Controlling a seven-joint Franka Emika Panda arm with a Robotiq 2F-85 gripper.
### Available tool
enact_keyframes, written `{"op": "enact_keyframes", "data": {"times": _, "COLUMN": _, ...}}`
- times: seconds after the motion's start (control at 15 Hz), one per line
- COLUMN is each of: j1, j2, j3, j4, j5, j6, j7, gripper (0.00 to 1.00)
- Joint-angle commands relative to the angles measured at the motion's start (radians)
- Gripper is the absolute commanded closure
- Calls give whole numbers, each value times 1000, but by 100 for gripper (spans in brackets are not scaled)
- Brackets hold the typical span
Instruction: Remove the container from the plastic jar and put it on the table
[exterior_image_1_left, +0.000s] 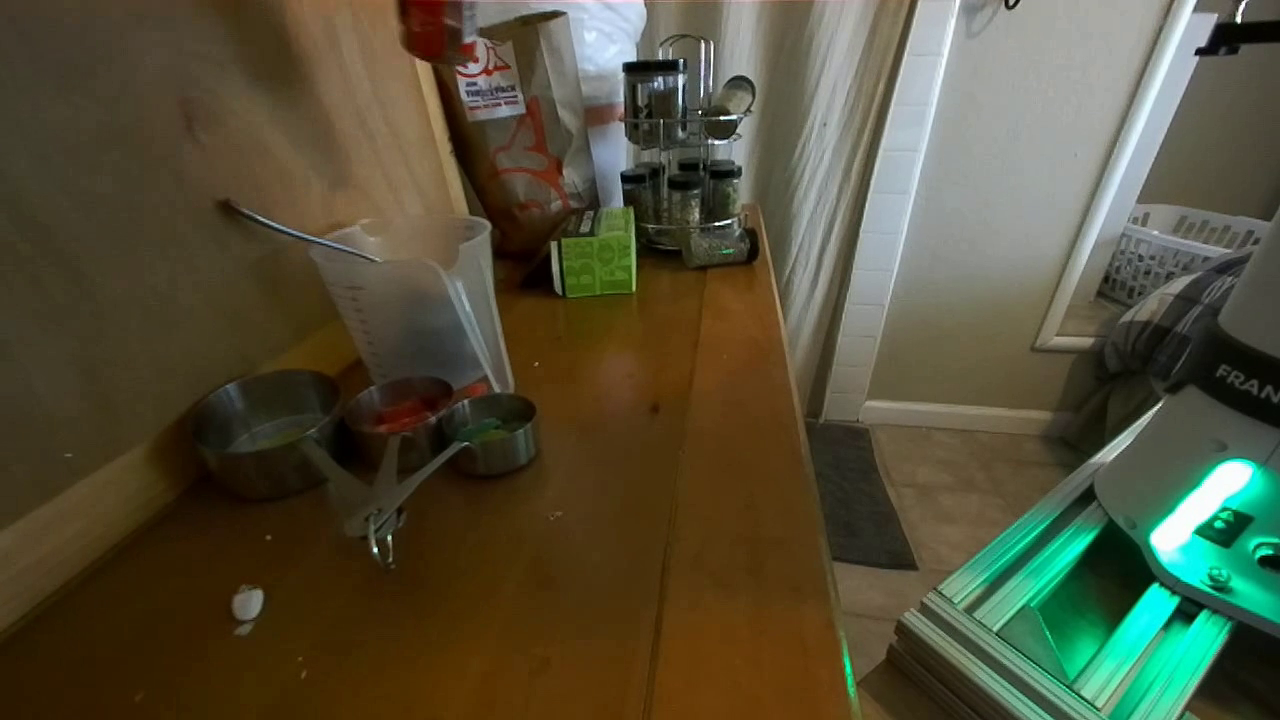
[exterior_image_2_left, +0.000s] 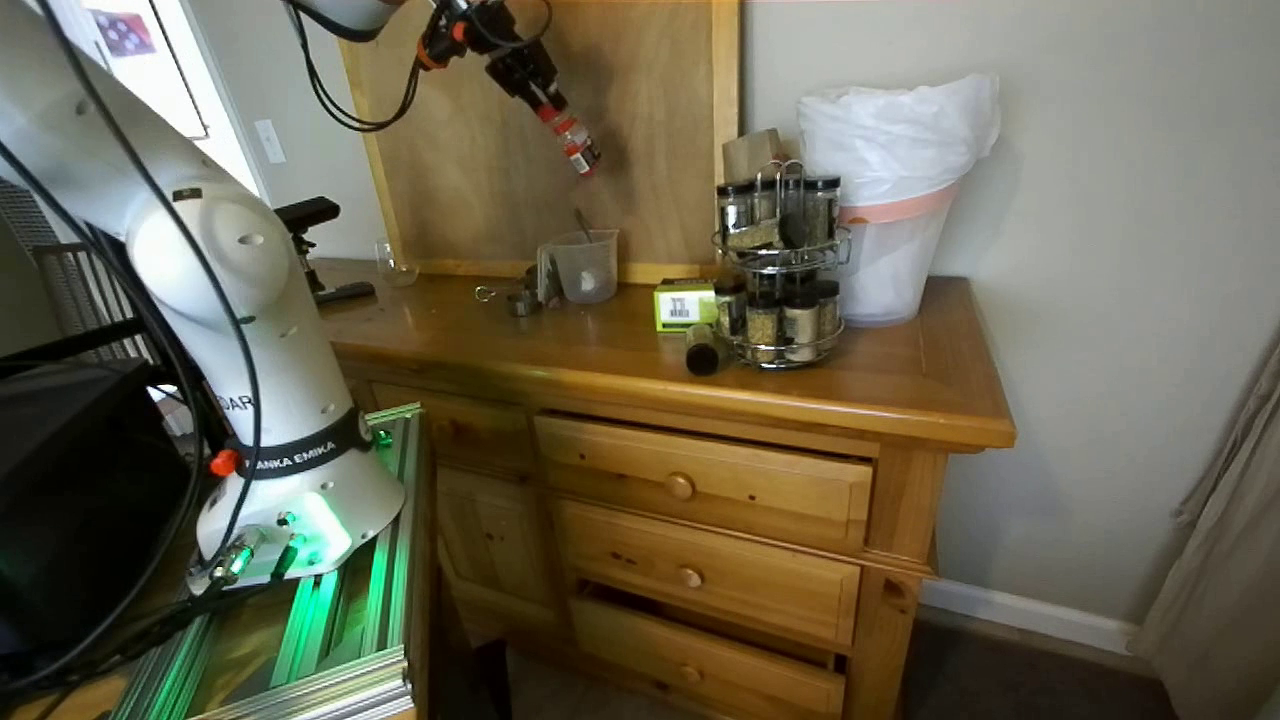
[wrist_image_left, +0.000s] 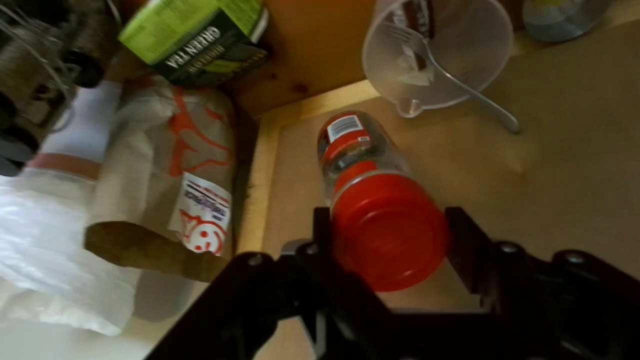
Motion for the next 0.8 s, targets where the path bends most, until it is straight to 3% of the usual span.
{"op": "enact_keyframes", "data": {"times": 0.0, "j1": -71, "j2": -87, "j3": -4, "j4": -46, "j5": -11, "j6": -169, "j7": 23, "gripper": 67}}
{"op": "enact_keyframes", "data": {"times": 0.27, "j1": -97, "j2": -102, "j3": -56, "j4": -121, "j5": 22, "j6": -141, "j7": 5, "gripper": 67}}
{"op": "enact_keyframes", "data": {"times": 0.33, "j1": -96, "j2": -76, "j3": -33, "j4": -75, "j5": 8, "j6": -174, "j7": -3, "gripper": 42}}
{"op": "enact_keyframes", "data": {"times": 0.73, "j1": -103, "j2": -77, "j3": -51, "j4": -102, "j5": 10, "j6": -160, "j7": -4, "gripper": 42}}
